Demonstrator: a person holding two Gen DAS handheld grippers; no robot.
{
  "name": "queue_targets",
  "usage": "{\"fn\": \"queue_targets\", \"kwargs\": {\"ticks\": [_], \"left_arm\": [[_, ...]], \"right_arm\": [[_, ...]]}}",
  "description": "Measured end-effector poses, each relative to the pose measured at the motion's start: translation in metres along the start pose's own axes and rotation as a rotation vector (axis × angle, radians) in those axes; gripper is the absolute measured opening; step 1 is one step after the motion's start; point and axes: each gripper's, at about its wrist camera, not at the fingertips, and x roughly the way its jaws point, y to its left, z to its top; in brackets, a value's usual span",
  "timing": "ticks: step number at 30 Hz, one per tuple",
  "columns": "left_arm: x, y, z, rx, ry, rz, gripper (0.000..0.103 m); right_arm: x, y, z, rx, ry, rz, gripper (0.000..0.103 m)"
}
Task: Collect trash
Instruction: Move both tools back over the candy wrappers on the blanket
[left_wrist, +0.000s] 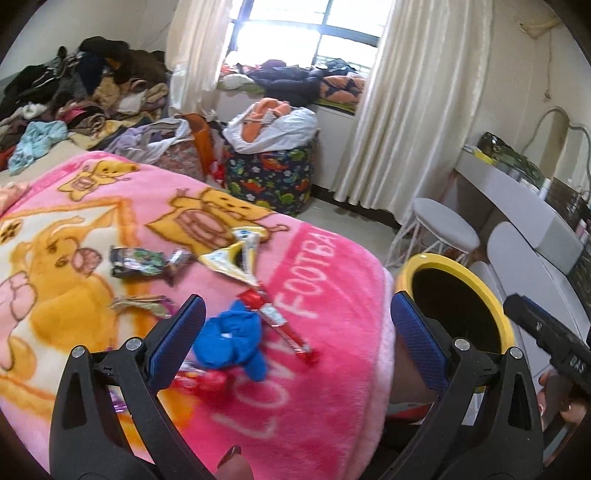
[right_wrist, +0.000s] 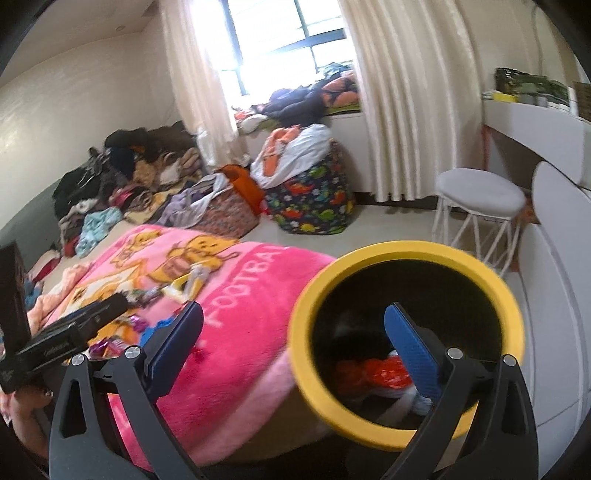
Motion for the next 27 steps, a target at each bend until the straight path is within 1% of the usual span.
{"fn": "queue_targets", "kwargs": {"ticks": [8,12,15,16,22,27], "left_arm": [[-0.009,0.035,0.002,-0.056,-0.011,0.044,0.092],[-0.013,0.051,0.003,-0.078,-0.019,0.061,0.092],[-0.014,0.062,0.003,-0.093,-0.021,0.075,0.092],[-0.014,0.067,0.003,-0.103,-0.022,0.078,0.092],[-0.011,0.093,0.002,-0.173,-0.016,0.083,0.092],[-0.003,0.123,0.0,-0.248,0.009,0.106,0.092]], "right_arm": [[0.016,0.041,-0.004,-0.061,0.043,0.081,0.096],[0.024,0.057,-0.006,-0.07,0.071,0.127,0.096],[0.034,0.072,-0.008,-0.117,0.106,0.148,0.096],[0.04,0.079,-0.011,-0.142,0.134,0.149,0.096],[0.056,0.103,-0.027,-0.247,0.192,0.145,0.096],[0.072,0.113,-0.03,-0.285,0.232,0.146,0.096]]}}
